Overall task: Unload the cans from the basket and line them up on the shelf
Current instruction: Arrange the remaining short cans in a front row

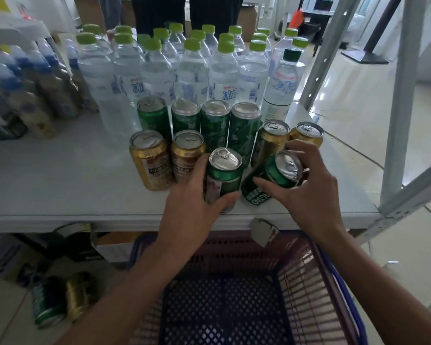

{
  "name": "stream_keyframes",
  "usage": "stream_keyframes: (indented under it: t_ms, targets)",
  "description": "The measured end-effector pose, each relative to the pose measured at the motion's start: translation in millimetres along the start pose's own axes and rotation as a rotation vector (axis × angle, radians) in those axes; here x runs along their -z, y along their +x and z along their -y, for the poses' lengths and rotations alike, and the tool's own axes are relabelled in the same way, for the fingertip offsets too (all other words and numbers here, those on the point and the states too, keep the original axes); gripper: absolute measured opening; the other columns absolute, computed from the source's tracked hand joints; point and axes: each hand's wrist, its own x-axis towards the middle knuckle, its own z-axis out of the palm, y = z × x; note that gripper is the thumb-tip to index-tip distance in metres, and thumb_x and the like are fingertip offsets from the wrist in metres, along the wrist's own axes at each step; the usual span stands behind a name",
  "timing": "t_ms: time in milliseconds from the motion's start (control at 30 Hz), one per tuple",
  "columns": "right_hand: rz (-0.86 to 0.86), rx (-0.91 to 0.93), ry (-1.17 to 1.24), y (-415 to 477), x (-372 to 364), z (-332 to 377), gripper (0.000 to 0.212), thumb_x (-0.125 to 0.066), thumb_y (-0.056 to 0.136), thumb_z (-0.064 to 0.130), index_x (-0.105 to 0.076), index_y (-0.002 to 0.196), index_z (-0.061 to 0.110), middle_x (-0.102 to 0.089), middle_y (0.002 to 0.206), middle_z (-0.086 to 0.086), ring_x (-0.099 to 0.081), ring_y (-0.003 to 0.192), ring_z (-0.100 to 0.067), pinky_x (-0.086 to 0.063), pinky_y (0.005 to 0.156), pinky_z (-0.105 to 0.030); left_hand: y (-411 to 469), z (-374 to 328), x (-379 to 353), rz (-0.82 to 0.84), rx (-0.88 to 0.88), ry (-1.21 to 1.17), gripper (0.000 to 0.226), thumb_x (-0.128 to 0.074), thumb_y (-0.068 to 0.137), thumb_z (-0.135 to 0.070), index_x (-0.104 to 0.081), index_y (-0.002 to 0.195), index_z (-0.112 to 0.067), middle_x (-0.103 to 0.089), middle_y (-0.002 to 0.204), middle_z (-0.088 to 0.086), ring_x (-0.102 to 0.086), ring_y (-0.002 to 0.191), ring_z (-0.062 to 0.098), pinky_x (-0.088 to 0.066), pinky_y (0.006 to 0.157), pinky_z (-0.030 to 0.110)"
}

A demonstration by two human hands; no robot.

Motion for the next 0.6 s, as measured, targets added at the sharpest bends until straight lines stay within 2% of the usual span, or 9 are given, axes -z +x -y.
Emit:
stream_keyframes:
  t_ms: [67,133,200,233,300,367,467,533,600]
  targets:
    - [0.013,0.018,-0.003,2,-4,2,0.081,-0.094,0.058,0.053,-0.054,0.127,0.038,-0.066,0.118,0.008,-0.067,0.101,-0.006,-0.057,0.085,-0.026,-1,-2,1,-0.012,0.01,0.202,0.089,-0.062,0.079,-0.073,-0.032,0.151,-0.029,-0.061,0.139,0.0,-0.064,0.117,0.023,-0.059,0.087,0.042]
    - [0.029,0.026,-0.005,5,-6,2,0.084,-0.094,0.058,0.055,-0.052,0.13,0.04,-0.065,0.121,0.008,-0.066,0.106,-0.008,-0.057,0.09,-0.03,-4,-3,0,-0.015,0.03,0.313,0.091,-0.056,0.08,-0.077,-0.027,0.151,-0.028,-0.061,0.137,0.005,-0.067,0.11,0.03,-0.06,0.078,0.047]
    - [0.027,0.012,0.02,7,-8,0,0.085,-0.093,0.059,0.057,-0.052,0.131,0.04,-0.067,0.119,0.012,-0.066,0.107,-0.003,-0.057,0.089,-0.027,-8,-4,-3,0.0,0.066,0.273,0.093,-0.06,0.08,-0.073,-0.023,0.15,-0.024,-0.061,0.136,0.007,-0.067,0.107,0.032,-0.06,0.076,0.048]
    - [0.027,0.002,0.03,7,-11,-3,0.084,-0.092,0.06,0.058,-0.052,0.131,0.039,-0.068,0.117,0.016,-0.065,0.105,0.003,-0.056,0.086,-0.021,-9,-4,-4,0.002,0.09,0.207,0.091,-0.065,0.079,-0.07,-0.022,0.146,-0.025,-0.062,0.134,0.007,-0.068,0.106,0.031,-0.059,0.076,0.048]
    - [0.056,-0.014,0.015,4,-18,-7,0.083,-0.09,0.061,0.059,-0.052,0.132,0.038,-0.067,0.113,0.023,-0.061,0.097,0.016,-0.046,0.077,-0.002,-11,-3,-8,-0.015,0.135,0.073,0.075,-0.073,0.077,-0.061,-0.027,0.127,-0.029,-0.065,0.121,0.003,-0.069,0.1,0.028,-0.059,0.073,0.046]
    - [0.111,-0.03,-0.019,-2,-26,-13,0.086,-0.089,0.064,0.057,-0.05,0.137,0.035,-0.062,0.108,0.03,-0.056,0.091,0.026,-0.04,0.071,0.005,-11,-1,-12,-0.013,0.172,0.031,0.06,-0.075,0.077,-0.058,-0.029,0.104,-0.03,-0.061,0.1,-0.003,-0.065,0.086,0.021,-0.054,0.063,0.036]
    - [0.186,-0.042,-0.072,-12,-36,-25,0.081,-0.085,0.072,0.055,-0.048,0.14,0.03,-0.056,0.106,0.03,-0.057,0.087,0.022,-0.041,0.066,0.004,-10,4,-15,-0.022,0.171,0.061,0.05,-0.072,0.081,-0.056,-0.036,0.089,-0.023,-0.048,0.081,-0.006,-0.048,0.069,0.011,-0.033,0.053,0.019]
    - [0.205,-0.057,-0.108,-15,-41,-32,0.073,-0.08,0.076,0.055,-0.052,0.138,0.028,-0.063,0.106,0.018,-0.056,0.087,0.021,-0.04,0.065,0.005,-9,6,-16,-0.044,0.153,0.049,0.043,-0.073,0.084,-0.047,-0.04,0.086,-0.02,-0.047,0.081,-0.005,-0.047,0.069,0.011,-0.035,0.055,0.022]
    - [0.209,-0.072,-0.115,-14,-42,-36,0.07,-0.08,0.079,0.054,-0.054,0.137,0.026,-0.064,0.1,0.017,-0.058,0.086,0.018,-0.04,0.063,0.005,-10,7,-18,-0.047,0.116,0.053,0.035,-0.074,0.088,-0.033,-0.042,0.086,-0.018,-0.048,0.083,-0.004,-0.049,0.071,0.013,-0.039,0.059,0.026]
